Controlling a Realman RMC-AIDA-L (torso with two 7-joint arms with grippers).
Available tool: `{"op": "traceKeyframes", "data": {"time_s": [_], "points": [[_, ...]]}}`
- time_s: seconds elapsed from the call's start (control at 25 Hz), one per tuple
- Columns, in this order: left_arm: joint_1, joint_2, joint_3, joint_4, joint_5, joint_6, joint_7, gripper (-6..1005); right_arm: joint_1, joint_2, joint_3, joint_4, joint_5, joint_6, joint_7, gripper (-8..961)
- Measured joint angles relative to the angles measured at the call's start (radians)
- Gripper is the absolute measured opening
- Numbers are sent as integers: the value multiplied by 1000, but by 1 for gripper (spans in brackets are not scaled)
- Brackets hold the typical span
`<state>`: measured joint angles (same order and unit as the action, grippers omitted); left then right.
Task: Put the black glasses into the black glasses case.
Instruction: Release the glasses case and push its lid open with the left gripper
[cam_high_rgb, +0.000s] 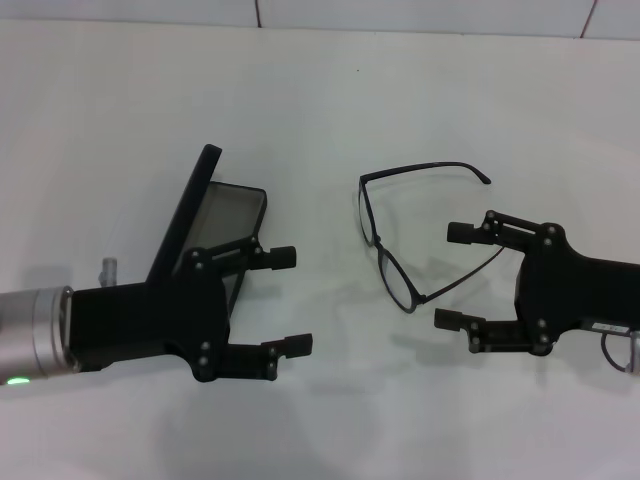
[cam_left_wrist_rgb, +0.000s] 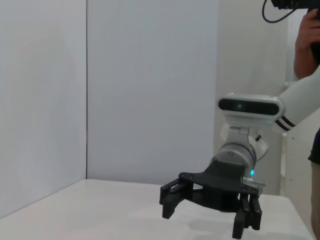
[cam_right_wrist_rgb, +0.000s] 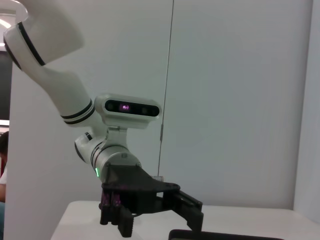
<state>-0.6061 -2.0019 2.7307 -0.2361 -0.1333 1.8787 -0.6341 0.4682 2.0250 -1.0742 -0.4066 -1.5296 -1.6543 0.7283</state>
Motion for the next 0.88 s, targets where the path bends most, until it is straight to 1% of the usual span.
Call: {"op": "traceKeyframes", "data": {"time_s": [0.12, 0.32, 0.48, 0.52, 0.6, 0.68, 0.76, 0.8, 0.88], "points": [[1, -1, -3, 2, -10, 7, -13, 887, 5, -1, 5, 0, 3, 0, 4, 850], [5, -9, 0, -2, -40, -1, -20, 886, 3, -3, 8, 4, 16, 1, 4, 850], [-1, -9, -1, 2, -39, -2, -16, 885, 7, -3, 3, 2, 17, 3, 8, 850], [-2, -8, -3, 4, -55, -2, -16, 885, 11, -8, 5, 6, 15, 5, 15, 850], [-4, -8, -6, 4, -109, 1, -28, 884, 11, -8, 11, 3, 15, 9, 15, 850], [-12, -7, -2, -2, -203, 6, -93, 884, 5, -8, 36, -4, 18, 13, 13, 850], [-32, 3, 3, -28, -258, 6, -181, 884, -2, -6, 68, -4, 26, 17, -3, 850], [-54, 13, 4, -56, -278, 0, -257, 883, -5, -5, 79, -2, 33, 19, -14, 851], [-101, 24, 21, -136, -284, -25, -416, 883, -7, -4, 86, 2, 49, 18, -21, 851]]}}
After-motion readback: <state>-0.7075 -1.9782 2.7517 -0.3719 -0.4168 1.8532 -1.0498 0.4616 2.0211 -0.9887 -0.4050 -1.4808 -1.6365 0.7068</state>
